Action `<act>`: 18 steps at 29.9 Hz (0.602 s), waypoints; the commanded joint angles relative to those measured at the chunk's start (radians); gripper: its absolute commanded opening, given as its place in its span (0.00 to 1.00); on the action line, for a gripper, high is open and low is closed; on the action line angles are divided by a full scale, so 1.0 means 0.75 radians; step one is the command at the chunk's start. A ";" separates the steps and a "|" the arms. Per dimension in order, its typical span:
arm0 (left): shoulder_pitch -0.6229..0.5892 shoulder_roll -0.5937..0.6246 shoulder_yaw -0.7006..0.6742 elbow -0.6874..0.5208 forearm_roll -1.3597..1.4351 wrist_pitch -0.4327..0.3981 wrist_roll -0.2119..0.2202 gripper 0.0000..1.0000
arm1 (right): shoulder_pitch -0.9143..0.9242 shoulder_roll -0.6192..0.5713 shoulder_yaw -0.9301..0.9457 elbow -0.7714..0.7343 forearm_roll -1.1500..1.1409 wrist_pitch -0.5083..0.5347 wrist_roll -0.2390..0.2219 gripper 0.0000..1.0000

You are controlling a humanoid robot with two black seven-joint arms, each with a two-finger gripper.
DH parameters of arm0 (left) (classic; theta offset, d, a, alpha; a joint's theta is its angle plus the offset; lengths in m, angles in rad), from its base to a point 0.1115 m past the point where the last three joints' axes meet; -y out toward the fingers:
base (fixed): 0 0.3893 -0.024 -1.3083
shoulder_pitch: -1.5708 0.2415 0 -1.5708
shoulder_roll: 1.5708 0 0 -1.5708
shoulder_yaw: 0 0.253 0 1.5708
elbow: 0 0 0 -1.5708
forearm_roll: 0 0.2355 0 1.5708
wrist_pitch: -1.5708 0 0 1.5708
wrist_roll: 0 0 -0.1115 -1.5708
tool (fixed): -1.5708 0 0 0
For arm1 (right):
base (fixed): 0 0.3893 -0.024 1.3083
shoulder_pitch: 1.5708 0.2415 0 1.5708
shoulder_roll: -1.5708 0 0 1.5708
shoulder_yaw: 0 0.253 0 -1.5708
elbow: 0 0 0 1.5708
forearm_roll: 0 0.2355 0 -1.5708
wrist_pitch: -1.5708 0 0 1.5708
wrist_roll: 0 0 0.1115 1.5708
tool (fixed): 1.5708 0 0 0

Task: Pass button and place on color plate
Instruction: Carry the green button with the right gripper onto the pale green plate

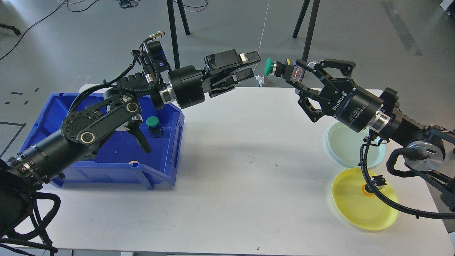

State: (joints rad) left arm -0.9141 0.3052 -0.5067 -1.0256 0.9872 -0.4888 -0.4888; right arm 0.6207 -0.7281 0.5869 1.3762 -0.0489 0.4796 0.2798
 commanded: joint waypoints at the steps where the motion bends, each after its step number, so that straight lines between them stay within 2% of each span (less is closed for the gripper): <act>1: 0.000 0.000 0.001 0.001 -0.011 0.000 0.000 0.74 | -0.171 -0.021 0.111 -0.053 0.097 -0.138 0.018 0.00; 7: 0.000 0.000 0.001 -0.001 -0.011 0.000 0.000 0.75 | -0.316 -0.019 0.144 -0.139 0.433 -0.398 0.003 0.00; 12: 0.000 0.000 0.001 0.001 -0.011 0.000 0.000 0.75 | -0.322 0.009 0.142 -0.193 0.625 -0.668 -0.058 0.00; 15: 0.000 0.000 0.001 0.001 -0.011 0.000 0.000 0.75 | -0.318 0.056 0.144 -0.246 0.671 -0.823 -0.119 0.00; 18: 0.000 0.000 0.001 0.001 -0.011 0.000 0.000 0.75 | -0.310 0.116 0.152 -0.307 0.671 -0.923 -0.211 0.01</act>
State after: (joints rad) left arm -0.9142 0.3053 -0.5063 -1.0247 0.9784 -0.4887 -0.4888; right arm 0.3824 -0.6768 0.6960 1.1828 0.4494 -0.1462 0.1753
